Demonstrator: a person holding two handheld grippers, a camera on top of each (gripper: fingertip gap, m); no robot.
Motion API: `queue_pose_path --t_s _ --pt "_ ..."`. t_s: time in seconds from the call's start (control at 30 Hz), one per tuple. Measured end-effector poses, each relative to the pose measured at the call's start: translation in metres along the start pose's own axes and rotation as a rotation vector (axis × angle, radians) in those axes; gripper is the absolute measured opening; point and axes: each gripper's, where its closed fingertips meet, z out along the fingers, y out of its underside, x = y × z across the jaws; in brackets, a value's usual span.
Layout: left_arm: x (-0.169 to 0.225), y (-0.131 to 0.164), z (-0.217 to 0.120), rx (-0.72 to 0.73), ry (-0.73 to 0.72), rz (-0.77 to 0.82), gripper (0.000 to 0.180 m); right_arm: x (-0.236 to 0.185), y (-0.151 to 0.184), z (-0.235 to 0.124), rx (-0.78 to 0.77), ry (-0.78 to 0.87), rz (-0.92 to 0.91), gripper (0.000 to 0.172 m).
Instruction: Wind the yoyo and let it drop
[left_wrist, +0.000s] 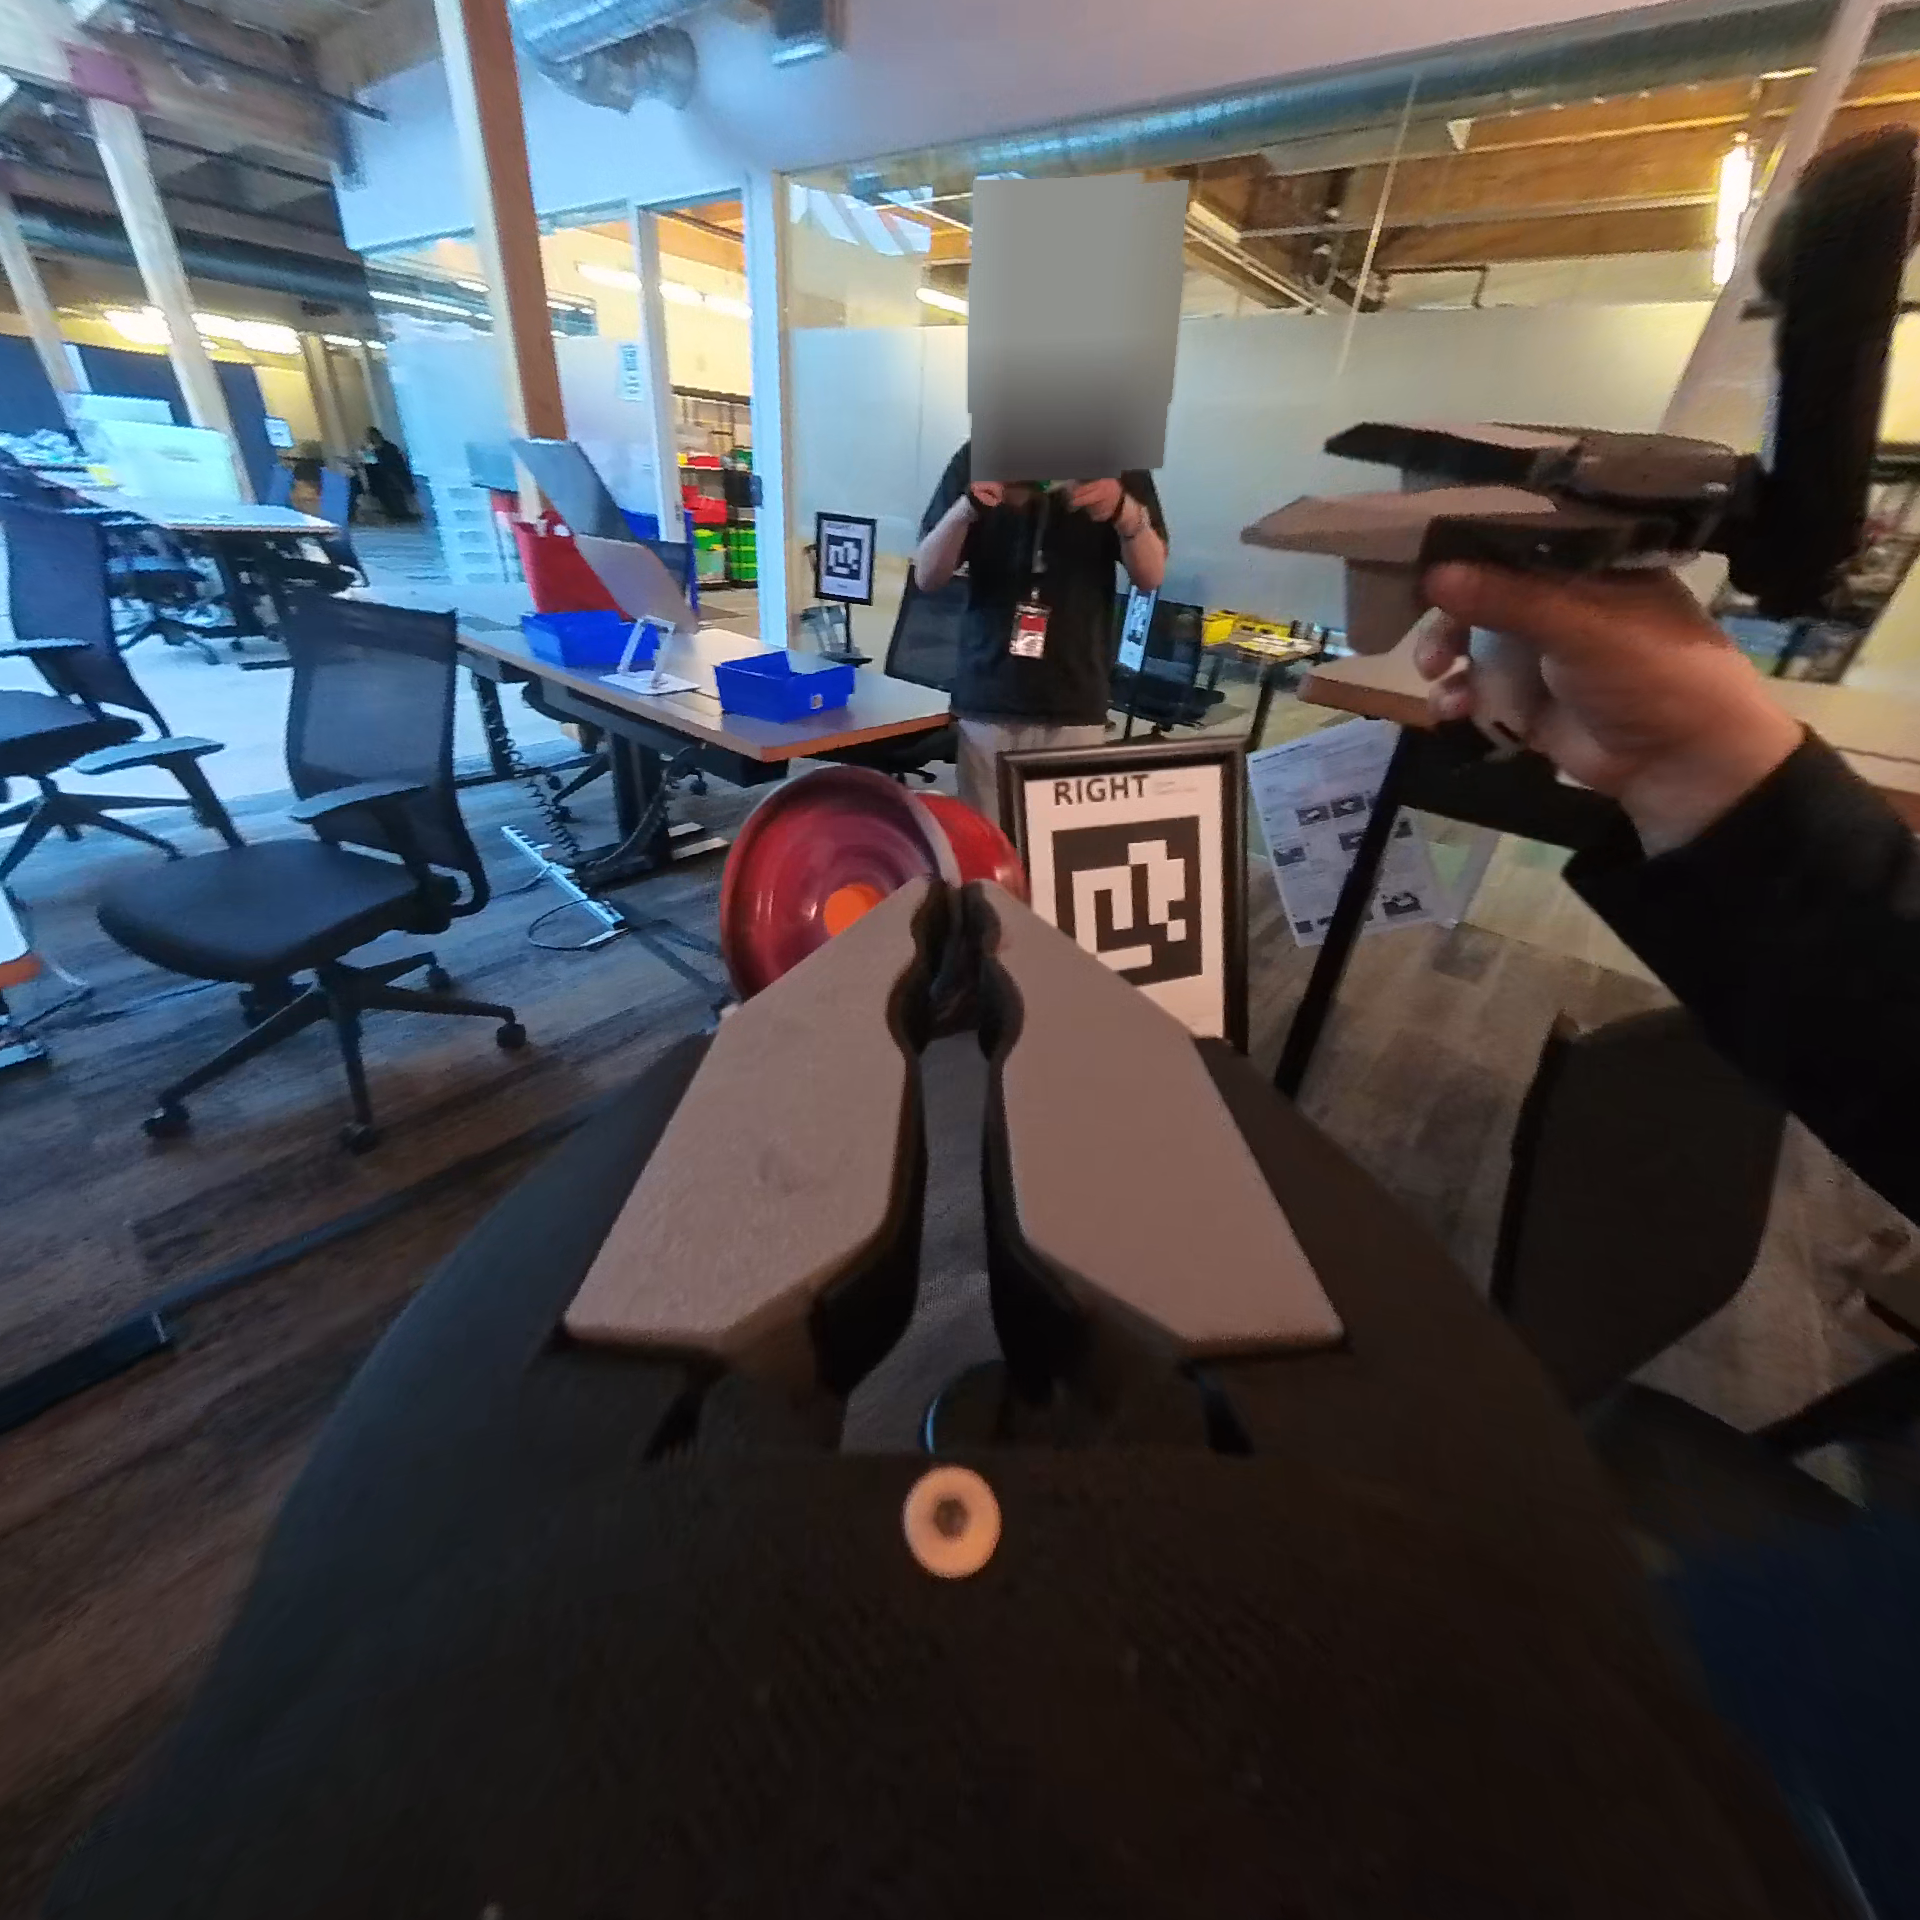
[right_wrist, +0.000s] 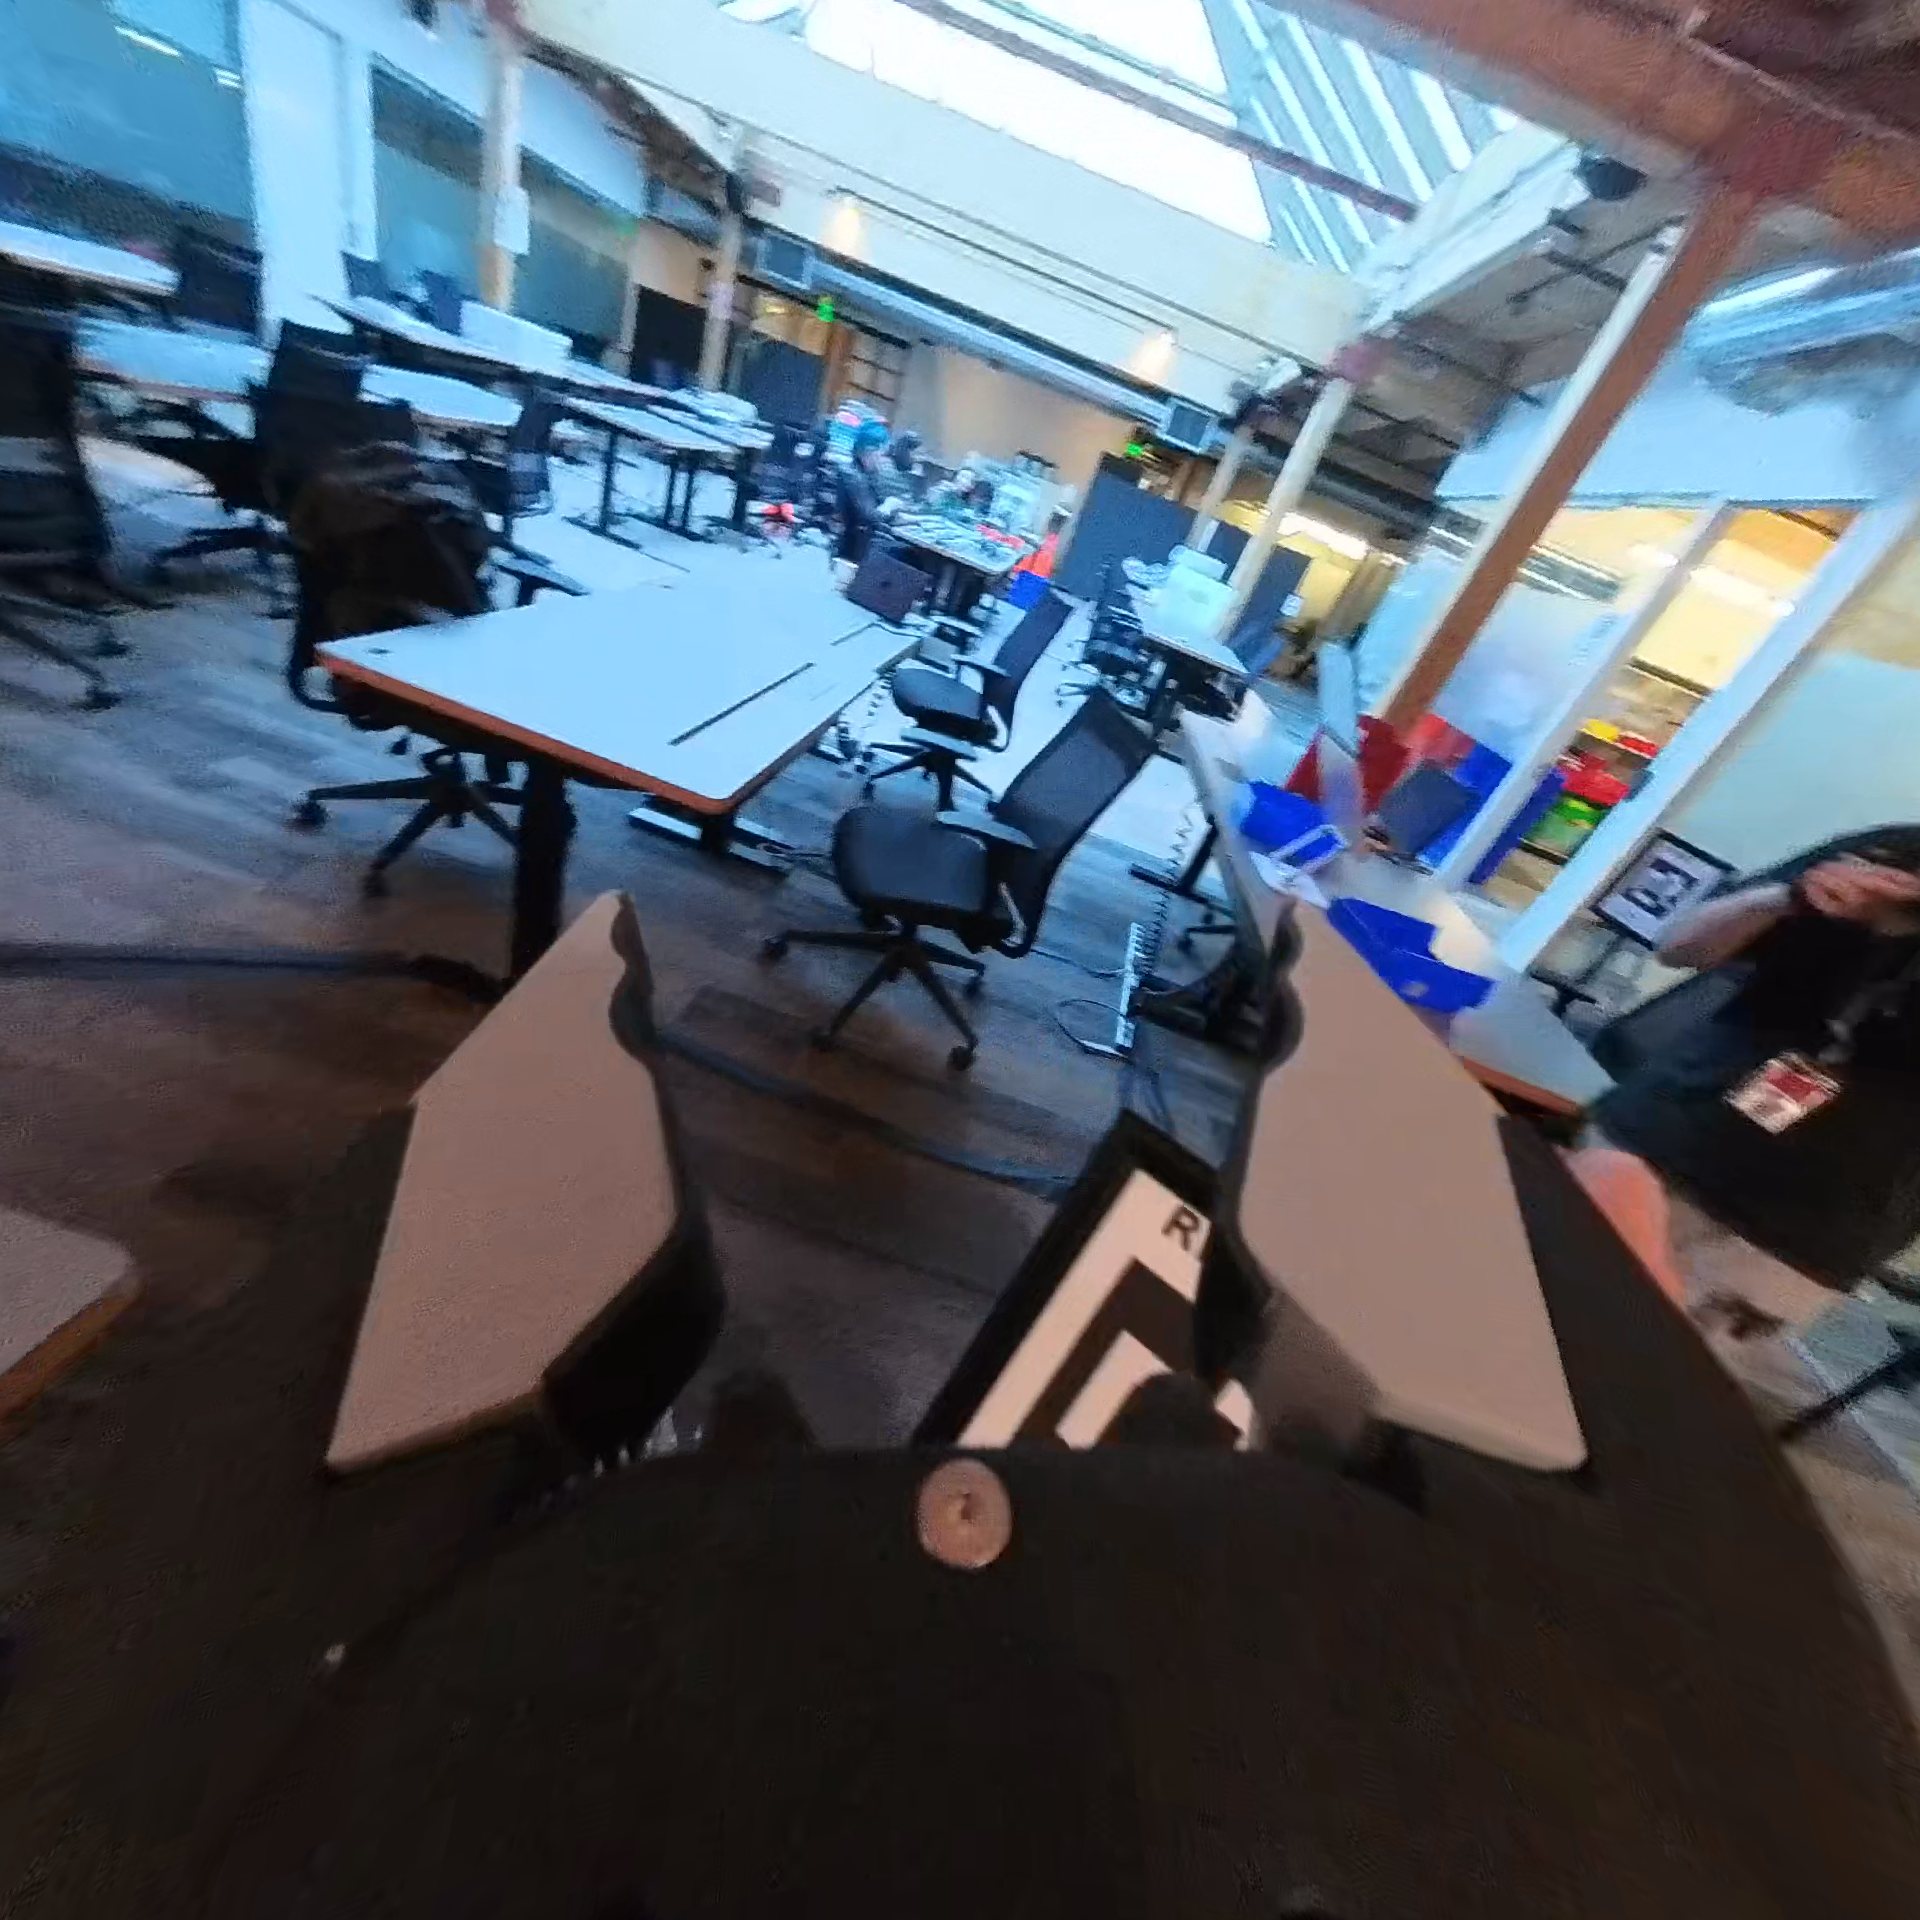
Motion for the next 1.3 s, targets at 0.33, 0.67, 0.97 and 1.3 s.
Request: queue_pose_path --t_s 0.33,0.67,0.97,1.3 --pt "0.016 0.011 -0.017 0.008 0.035 -0.016 0.0 0.044 0.016 -0.026 -0.081 0.122 -0.048 0.12" --pt "0.037 -0.025 -0.004 0.092 0.08 -0.022 0.0 0.044 -0.042 0.011 0.045 -0.324 0.17 0.088" --pt "0.023 -0.135 0.099 0.128 -0.032 0.267 0.0 -0.06 -0.093 0.068 0.251 -0.666 0.125 0.073" --pt "-0.055 -0.145 0.104 0.193 -0.582 0.418 0.0 0.008 -0.096 0.144 0.383 -0.415 0.243 0.088"
